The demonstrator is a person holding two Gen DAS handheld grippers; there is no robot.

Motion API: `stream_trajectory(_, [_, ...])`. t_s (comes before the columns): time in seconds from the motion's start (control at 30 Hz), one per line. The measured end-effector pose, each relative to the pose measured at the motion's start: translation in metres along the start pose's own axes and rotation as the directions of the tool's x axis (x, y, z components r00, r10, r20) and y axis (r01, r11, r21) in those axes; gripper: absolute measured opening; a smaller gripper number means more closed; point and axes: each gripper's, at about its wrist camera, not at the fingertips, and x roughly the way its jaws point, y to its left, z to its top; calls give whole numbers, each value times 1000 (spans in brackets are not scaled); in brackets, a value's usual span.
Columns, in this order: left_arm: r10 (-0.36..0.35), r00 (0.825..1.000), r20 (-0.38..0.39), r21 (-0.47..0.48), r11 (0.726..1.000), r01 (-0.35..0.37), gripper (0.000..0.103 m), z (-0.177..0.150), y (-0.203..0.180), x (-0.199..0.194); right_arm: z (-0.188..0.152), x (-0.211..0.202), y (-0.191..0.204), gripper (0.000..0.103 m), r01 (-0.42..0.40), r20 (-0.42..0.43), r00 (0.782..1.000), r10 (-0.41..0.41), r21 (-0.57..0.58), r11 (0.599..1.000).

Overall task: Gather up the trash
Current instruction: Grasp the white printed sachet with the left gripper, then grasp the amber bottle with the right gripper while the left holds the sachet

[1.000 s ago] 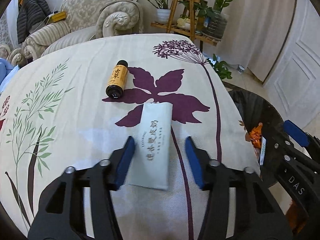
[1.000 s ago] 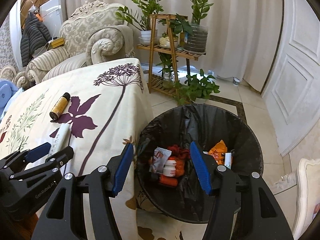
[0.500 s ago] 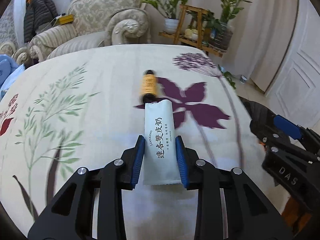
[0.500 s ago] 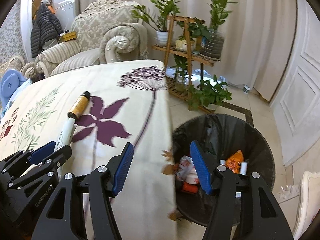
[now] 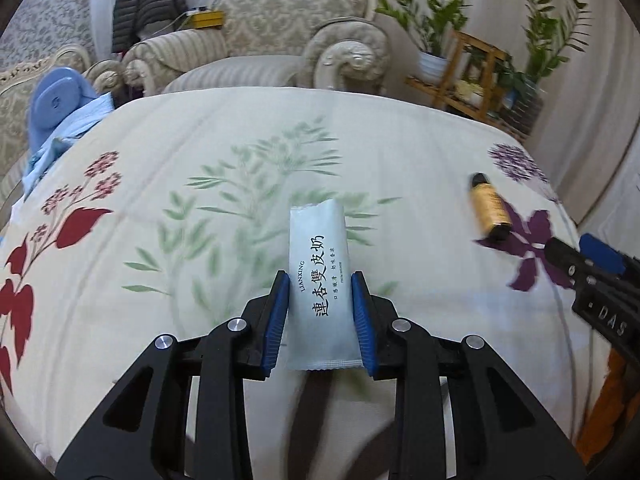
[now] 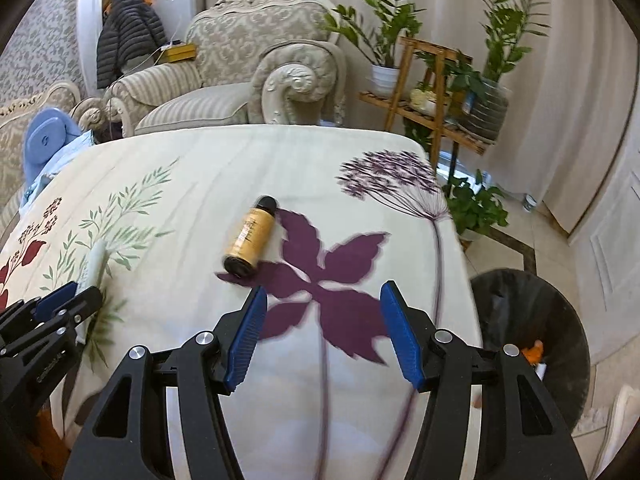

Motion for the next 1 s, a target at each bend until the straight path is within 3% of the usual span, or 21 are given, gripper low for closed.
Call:
stream_trajectory(0.17, [11, 1000, -15, -15, 1000, -11, 31, 2, 28, 4, 11, 16, 19, 58, -2, -19, 1000, 1, -19, 1000])
stream_trajectory(0.5, [-6, 1000, -23, -11, 1000, 6, 31, 10, 44, 13, 23, 45, 41, 57, 23, -68, 997, -27, -55, 998])
stream_trajectory(0.7, [-19, 999, -26, -16, 1000, 19, 31, 10, 44, 15, 24, 50, 46, 44, 18, -86, 996, -23, -59, 998])
stream_trajectory(0.83, [-17, 1000, -25, -13, 1000, 17, 31, 11, 44, 15, 23, 49, 50, 25, 9, -90, 996, -15, -69, 998])
stream_trajectory(1.0, [-13, 1000, -22, -15, 1000, 13, 31, 12, 43, 14, 21, 47, 49, 25, 1, -93, 996, -7, -66, 998])
